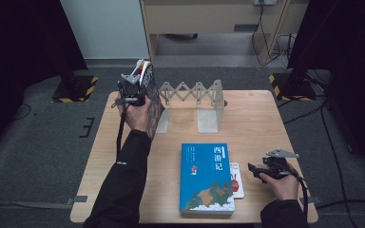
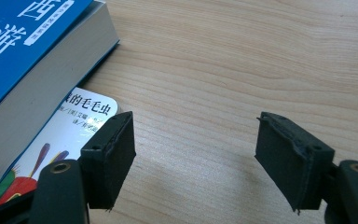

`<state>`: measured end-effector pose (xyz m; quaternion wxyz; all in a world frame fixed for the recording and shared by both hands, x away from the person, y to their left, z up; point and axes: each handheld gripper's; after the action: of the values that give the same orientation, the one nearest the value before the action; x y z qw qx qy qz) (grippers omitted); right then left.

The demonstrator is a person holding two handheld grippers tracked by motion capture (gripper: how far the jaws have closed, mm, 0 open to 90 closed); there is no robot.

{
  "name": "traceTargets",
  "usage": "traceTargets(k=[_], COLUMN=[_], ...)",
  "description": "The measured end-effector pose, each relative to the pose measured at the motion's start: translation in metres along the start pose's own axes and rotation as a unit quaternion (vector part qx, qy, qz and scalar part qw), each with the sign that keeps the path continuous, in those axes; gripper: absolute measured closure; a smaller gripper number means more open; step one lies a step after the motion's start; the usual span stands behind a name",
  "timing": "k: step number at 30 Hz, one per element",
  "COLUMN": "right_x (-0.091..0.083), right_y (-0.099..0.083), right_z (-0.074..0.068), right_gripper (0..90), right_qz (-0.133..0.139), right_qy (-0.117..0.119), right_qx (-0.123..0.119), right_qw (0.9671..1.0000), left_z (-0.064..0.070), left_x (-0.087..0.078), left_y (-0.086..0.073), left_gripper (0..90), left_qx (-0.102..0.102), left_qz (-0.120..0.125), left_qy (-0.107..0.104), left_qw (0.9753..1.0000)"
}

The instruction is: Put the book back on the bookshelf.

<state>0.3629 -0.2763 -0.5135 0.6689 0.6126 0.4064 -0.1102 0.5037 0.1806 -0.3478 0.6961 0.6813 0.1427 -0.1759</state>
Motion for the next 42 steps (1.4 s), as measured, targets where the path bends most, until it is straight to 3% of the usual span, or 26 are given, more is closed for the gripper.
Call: traceTargets(k=[7,15,21,29,36,39,42], right_x=[0.0,0.0,-0.002,-0.002,-0.002,-0.002,-0.002], right_y=[0.0,0.001,0.002,0.002,0.003,0.003,0.003], right_z=[0.0,-0.002,-0.003,-0.003,-0.004,-0.004,-0.005], right_gripper=[28.3,28.0,27.6,27.1,26.7,26.6,26.5], right_qz=[0.0,0.003,0.005,0.007,0.008,0.007,0.008], right_qy=[0.001,0.0,0.001,0.0,0.001,0.003,0.003], right_qx=[-0.004,-0.004,-0.005,-0.001,0.001,-0.003,-0.002], right_qw=[1.0,1.0,1.0,1.0,1.0,1.0,1.0], left_z=[-0.001,-0.001,-0.008,-0.019,-0.034,-0.04,-0.044], left_x=[-0.002,-0.023,-0.038,-0.059,-0.077,-0.085,-0.091], left_y=[-0.004,-0.008,-0.015,-0.024,-0.034,-0.04,-0.046], left_gripper=[77.9,60.7,53.7,45.9,41.6,41.3,40.8], left_qx=[0.0,-0.007,-0.024,-0.02,-0.022,-0.028,-0.027], left_qz=[0.004,0.025,0.038,0.056,0.066,0.069,0.072], left_qy=[0.004,-0.029,-0.075,-0.131,-0.145,-0.164,-0.17], left_qw=[1.0,0.9992,0.9962,0.9896,0.987,0.9837,0.9825])
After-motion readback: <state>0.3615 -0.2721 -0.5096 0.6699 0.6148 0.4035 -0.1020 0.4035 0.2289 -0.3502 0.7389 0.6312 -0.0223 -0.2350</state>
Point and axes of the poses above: each handheld gripper's, and its own axes: x roughly forward along the jaws, y roughly out of its top, z roughly to its right, and after that the axes turned 2 degrees about -x, right-handed
